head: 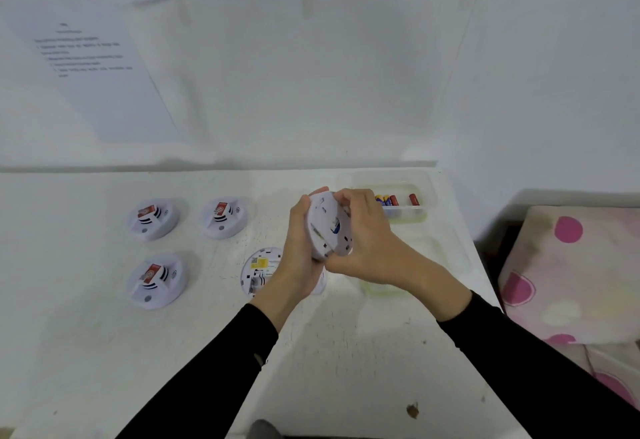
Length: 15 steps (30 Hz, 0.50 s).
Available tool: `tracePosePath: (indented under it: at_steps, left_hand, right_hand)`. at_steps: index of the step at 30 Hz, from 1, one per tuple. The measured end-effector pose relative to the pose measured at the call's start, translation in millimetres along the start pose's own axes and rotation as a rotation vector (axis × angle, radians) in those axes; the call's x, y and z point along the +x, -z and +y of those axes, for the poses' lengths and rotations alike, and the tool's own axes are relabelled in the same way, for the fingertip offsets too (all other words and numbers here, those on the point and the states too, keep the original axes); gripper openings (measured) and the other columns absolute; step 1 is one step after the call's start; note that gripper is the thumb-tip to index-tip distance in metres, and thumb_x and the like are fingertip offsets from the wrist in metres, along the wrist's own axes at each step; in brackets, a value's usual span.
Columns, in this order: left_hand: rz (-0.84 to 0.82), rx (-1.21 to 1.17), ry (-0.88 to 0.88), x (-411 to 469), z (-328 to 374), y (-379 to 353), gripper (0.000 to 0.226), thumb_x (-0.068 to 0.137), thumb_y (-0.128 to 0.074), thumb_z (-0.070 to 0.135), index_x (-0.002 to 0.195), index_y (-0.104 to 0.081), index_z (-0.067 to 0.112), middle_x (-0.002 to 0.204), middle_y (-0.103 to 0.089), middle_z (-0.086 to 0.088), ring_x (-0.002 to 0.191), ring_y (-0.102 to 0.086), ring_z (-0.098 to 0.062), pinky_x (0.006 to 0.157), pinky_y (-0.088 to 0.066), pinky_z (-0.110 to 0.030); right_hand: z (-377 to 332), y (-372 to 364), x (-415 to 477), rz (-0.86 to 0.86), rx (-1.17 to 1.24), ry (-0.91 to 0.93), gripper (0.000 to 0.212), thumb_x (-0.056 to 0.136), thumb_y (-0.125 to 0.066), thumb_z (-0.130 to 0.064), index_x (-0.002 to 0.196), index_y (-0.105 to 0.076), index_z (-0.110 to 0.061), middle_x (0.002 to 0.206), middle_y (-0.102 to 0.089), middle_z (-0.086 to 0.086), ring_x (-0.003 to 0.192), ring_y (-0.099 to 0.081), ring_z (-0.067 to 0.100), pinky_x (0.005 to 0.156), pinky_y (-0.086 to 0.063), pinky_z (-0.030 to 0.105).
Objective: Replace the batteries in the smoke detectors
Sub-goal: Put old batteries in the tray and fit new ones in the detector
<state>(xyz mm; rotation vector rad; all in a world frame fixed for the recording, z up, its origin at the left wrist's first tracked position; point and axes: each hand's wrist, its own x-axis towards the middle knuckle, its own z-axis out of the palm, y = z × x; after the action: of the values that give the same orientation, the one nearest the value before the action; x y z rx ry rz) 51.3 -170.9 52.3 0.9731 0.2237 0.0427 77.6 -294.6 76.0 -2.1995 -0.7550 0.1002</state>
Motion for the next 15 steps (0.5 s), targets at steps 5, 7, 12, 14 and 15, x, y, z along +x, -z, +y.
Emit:
tracePosePath:
  at_steps: [5,7,12,14,15]
  left_hand:
    - [0.017,0.054,-0.009,0,0,-4,0.038,0.102,-0.032,0.043,0.111,-0.062,0.022,0.097,-0.074,0.002,0.088,-0.070,-0.015,0.075,-0.056,-0.031]
    - [0.011,0.058,-0.009,-5,-3,-5,0.038,0.101,-0.033,0.043,0.106,-0.065,0.022,0.093,-0.074,0.002,0.085,-0.070,-0.014,0.073,-0.056,-0.031]
    - [-0.004,0.045,0.006,-6,-1,-2,0.046,0.101,-0.031,0.045,0.111,-0.065,0.015,0.101,-0.072,-0.005,0.096,-0.068,-0.019,0.083,-0.052,-0.036]
    - [-0.017,0.032,0.025,-6,-1,1,0.050,0.100,-0.030,0.047,0.112,-0.066,0.014,0.104,-0.072,-0.007,0.098,-0.067,-0.022,0.085,-0.052,-0.037]
    - [-0.017,0.016,0.033,-7,-1,2,0.050,0.099,-0.031,0.048,0.113,-0.066,0.015,0.104,-0.071,-0.008,0.099,-0.066,-0.022,0.085,-0.051,-0.038]
  right_hand:
    - [-4,0,3,0.019,0.071,-0.059,0.078,0.059,-0.081,-0.018,0.122,-0.034,-0.017,0.115,-0.033,0.001,0.110,-0.037,0.019,0.094,-0.043,0.042]
    - [-6,-2,-3,0.026,0.088,-0.059,0.077,0.060,-0.081,-0.015,0.120,-0.033,-0.018,0.113,-0.032,0.002,0.109,-0.035,0.021,0.092,-0.045,0.040]
    - [-8,-5,-5,0.049,0.011,0.008,0.077,0.061,-0.079,-0.012,0.124,-0.035,-0.013,0.112,-0.030,-0.002,0.100,-0.031,0.018,0.082,-0.035,0.030]
    - [-9,-4,-3,0.041,-0.070,0.052,0.077,0.061,-0.077,-0.011,0.126,-0.036,-0.009,0.112,-0.028,-0.002,0.095,-0.027,0.016,0.080,-0.029,0.028]
    - [-10,-2,-2,0.024,-0.103,0.063,0.077,0.062,-0.077,-0.012,0.127,-0.035,-0.009,0.113,-0.029,-0.002,0.095,-0.027,0.017,0.081,-0.029,0.029]
